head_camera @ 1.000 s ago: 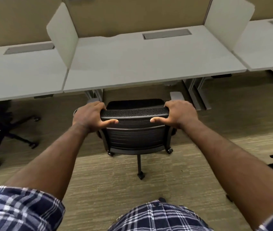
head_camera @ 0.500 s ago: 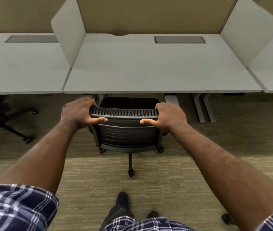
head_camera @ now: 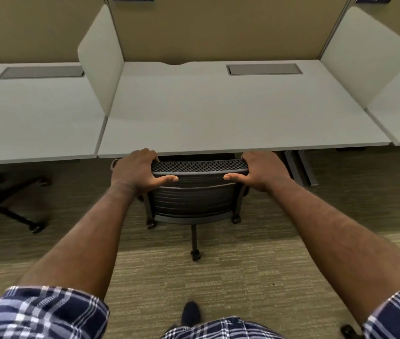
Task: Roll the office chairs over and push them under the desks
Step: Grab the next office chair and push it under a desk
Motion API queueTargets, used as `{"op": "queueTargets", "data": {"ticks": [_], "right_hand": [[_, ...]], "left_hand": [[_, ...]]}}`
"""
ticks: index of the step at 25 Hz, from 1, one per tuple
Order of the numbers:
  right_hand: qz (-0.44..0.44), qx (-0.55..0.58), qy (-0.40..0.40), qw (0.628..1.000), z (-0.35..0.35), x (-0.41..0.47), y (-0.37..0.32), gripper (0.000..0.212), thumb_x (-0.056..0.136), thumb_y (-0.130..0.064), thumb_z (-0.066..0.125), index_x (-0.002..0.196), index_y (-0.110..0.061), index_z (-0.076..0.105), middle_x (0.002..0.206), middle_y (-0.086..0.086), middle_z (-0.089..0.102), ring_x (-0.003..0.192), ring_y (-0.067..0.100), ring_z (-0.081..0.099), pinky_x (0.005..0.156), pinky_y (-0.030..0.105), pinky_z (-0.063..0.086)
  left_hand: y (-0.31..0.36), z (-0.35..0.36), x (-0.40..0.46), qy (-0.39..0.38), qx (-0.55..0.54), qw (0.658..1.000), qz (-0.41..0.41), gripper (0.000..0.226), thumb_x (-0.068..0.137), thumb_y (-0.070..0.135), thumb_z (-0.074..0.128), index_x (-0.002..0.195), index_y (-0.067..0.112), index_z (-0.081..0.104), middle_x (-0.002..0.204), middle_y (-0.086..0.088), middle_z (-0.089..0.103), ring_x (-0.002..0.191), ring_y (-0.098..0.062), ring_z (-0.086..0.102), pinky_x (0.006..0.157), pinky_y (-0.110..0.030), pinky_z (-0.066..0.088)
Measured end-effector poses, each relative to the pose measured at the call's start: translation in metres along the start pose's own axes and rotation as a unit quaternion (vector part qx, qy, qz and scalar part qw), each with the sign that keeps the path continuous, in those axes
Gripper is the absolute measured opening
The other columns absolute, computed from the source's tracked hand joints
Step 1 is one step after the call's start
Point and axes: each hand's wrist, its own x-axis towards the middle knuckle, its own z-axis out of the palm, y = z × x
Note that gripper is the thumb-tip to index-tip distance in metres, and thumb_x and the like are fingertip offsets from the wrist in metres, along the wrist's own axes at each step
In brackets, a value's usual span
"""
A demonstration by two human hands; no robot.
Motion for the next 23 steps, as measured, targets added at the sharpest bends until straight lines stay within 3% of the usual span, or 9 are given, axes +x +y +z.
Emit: {"op": "queueTargets", "data": {"ticks": [10, 13, 15, 17, 19, 21, 23], "right_hand": [[0.016, -0.026, 0.003, 1.000, 0.003, 0.027, -0.002, 0.102, 0.064, -0.099, 0.006, 0.099, -0.017, 0.056, 0.097, 0.005, 0.059, 0.087, 0.023, 0.049, 0.087, 0.042, 0.041], [0.058, -0.013, 0.023, 0.998, 0.009, 0.022, -0.004, 0.104, 0.063, -0.099, 0.007, 0.106, -0.018, 0.056, 0.105, 0.005, 0.058, 0.099, 0.024, 0.051, 0.096, 0.044, 0.038], [0.090, 0.017, 0.039, 0.995, 0.013, 0.014, -0.002, 0.108, 0.066, -0.098, 0.011, 0.121, -0.016, 0.053, 0.121, 0.009, 0.057, 0.116, 0.027, 0.048, 0.105, 0.047, 0.033], [0.130, 0.040, 0.036, 0.990, 0.018, 0.000, 0.003, 0.118, 0.070, -0.096, 0.010, 0.146, -0.010, 0.034, 0.151, 0.014, 0.037, 0.142, 0.029, 0.028, 0.118, 0.049, 0.018], [0.182, 0.052, 0.037, 0.981, 0.026, -0.023, 0.013, 0.121, 0.071, -0.095, 0.004, 0.156, -0.010, 0.008, 0.165, 0.011, 0.009, 0.151, 0.024, 0.001, 0.122, 0.050, 0.003], [0.223, 0.051, 0.046, 0.972, 0.032, -0.050, 0.027, 0.120, 0.071, -0.094, 0.003, 0.157, -0.010, 0.000, 0.166, 0.010, 0.001, 0.151, 0.022, -0.005, 0.121, 0.051, -0.001], [0.261, 0.046, 0.060, 0.962, 0.034, -0.080, 0.044, 0.119, 0.073, -0.094, 0.004, 0.157, -0.009, 0.004, 0.165, 0.011, 0.006, 0.152, 0.024, -0.001, 0.121, 0.052, 0.001]], "left_hand": [[-0.017, 0.005, 0.031, 0.003, 0.019, 1.000, 0.009, 0.076, 0.062, 0.101, 0.034, 0.084, 0.030, 0.049, 0.080, 0.008, 0.049, 0.073, -0.013, 0.048, 0.058, -0.031, 0.038], [-0.016, 0.006, 0.033, -0.007, 0.012, 1.000, 0.001, 0.078, 0.059, 0.102, 0.034, 0.087, 0.031, 0.050, 0.083, 0.008, 0.051, 0.076, -0.015, 0.050, 0.062, -0.034, 0.046], [-0.010, 0.006, 0.034, -0.001, -0.011, 1.000, -0.002, 0.083, 0.059, 0.102, 0.036, 0.095, 0.029, 0.054, 0.091, 0.006, 0.054, 0.084, -0.017, 0.053, 0.068, -0.037, 0.050], [0.008, 0.006, 0.039, 0.015, -0.052, 0.998, 0.028, 0.090, 0.062, 0.098, 0.042, 0.113, 0.024, 0.055, 0.108, 0.001, 0.057, 0.097, -0.021, 0.056, 0.078, -0.041, 0.051], [0.040, 0.008, 0.048, 0.036, -0.078, 0.993, 0.086, 0.094, 0.064, 0.093, 0.048, 0.123, 0.020, 0.053, 0.119, -0.004, 0.056, 0.106, -0.026, 0.055, 0.085, -0.043, 0.047], [0.079, 0.010, 0.060, 0.045, -0.091, 0.984, 0.145, 0.096, 0.063, 0.090, 0.055, 0.126, 0.017, 0.053, 0.122, -0.006, 0.056, 0.107, -0.028, 0.056, 0.086, -0.042, 0.045], [0.123, 0.013, 0.072, 0.038, -0.095, 0.973, 0.206, 0.094, 0.063, 0.086, 0.059, 0.125, 0.015, 0.054, 0.122, -0.006, 0.057, 0.106, -0.028, 0.056, 0.085, -0.041, 0.045]]}}
